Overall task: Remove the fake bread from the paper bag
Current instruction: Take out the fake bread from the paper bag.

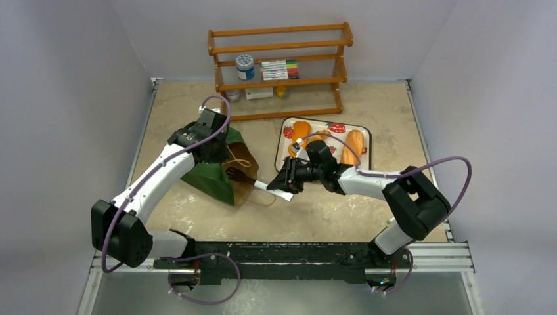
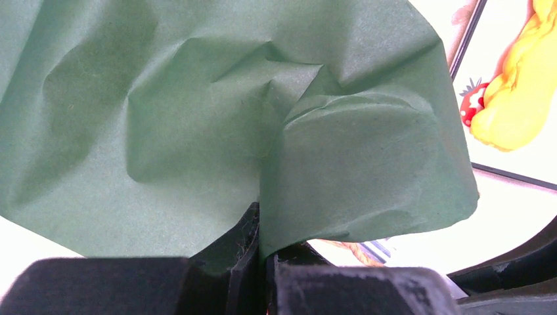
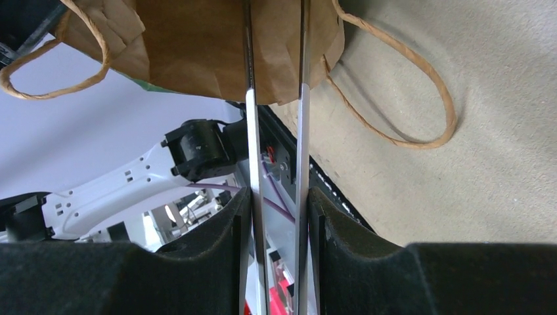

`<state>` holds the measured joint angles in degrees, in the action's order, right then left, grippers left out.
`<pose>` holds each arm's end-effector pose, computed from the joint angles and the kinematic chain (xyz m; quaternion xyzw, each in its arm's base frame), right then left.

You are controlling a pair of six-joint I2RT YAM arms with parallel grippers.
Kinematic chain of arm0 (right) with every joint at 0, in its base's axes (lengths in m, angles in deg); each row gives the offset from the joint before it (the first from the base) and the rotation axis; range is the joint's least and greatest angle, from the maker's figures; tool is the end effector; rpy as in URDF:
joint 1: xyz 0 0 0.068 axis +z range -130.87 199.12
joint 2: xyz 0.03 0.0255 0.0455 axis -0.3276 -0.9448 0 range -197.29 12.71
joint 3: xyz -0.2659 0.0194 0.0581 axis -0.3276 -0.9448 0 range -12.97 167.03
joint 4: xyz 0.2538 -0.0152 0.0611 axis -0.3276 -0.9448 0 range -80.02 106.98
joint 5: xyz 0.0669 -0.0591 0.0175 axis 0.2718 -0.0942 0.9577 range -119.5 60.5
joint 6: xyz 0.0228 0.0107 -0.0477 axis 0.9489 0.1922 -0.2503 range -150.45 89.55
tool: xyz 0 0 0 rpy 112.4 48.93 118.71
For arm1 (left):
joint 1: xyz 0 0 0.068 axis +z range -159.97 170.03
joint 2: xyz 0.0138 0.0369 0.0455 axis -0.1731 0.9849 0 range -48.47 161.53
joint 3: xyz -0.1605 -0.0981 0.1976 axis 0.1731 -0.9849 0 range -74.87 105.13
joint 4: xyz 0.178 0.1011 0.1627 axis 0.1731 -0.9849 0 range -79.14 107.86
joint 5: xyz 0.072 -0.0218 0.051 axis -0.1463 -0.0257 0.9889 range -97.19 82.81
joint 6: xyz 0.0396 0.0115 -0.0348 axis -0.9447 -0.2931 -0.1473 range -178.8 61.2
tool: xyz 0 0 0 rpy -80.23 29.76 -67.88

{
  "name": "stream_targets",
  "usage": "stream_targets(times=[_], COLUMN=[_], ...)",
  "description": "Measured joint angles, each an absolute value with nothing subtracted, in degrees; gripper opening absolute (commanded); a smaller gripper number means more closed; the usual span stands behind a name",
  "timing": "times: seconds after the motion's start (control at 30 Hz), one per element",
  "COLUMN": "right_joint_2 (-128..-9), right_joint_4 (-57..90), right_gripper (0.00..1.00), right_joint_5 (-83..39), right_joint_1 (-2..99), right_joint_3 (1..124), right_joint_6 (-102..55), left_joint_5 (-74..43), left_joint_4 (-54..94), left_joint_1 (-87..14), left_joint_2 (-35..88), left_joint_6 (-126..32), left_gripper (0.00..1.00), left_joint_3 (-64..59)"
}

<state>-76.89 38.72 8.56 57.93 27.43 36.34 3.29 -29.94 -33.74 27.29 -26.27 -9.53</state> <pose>0.2311 0.2141 0.1842 0.0311 0.8250 0.5594 0.0747 0.2444 -0.1006 0.2914 -0.0981 0.9531 -0.0512 0.2818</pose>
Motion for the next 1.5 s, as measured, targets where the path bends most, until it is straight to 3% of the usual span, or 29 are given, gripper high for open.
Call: stream_targets(times=[0.73, 0.83, 1.0, 1.13, 1.5], right_joint_2=[-85.8, -87.7, -89.1, -89.1, -81.3], right_joint_4=[42.4, 43.6, 44.3, 44.3, 40.7], right_gripper=[0.37, 0.32, 0.10, 0.00, 0.00], right_joint_5=[8.9, 8.9, 8.8, 8.8, 7.4], right_joint_1=[60.1, 60.9, 61.6, 61.8, 61.9], right_joint_3=[32.9, 34.3, 35.3, 35.3, 34.2], right_joint_6=[36.2, 36.6, 37.1, 37.4, 36.6], left_joint_5=[1.7, 1.5, 1.4, 1.8, 6.6], left_joint_4=[-29.8, -29.8, -29.7, -29.7, -29.8], left_joint_1=[-33.7, -33.7, -33.7, -33.7, -33.7], left_joint_2=[27.2, 26.9, 26.7, 26.7, 26.3], left_joint_6=[-26.3, -26.3, -26.3, -26.3, -24.5], left_gripper=[0.00, 0.00, 0.00, 0.00, 0.00], left_joint_3=[-9.6, -10.0, -10.0, -10.0, -10.0])
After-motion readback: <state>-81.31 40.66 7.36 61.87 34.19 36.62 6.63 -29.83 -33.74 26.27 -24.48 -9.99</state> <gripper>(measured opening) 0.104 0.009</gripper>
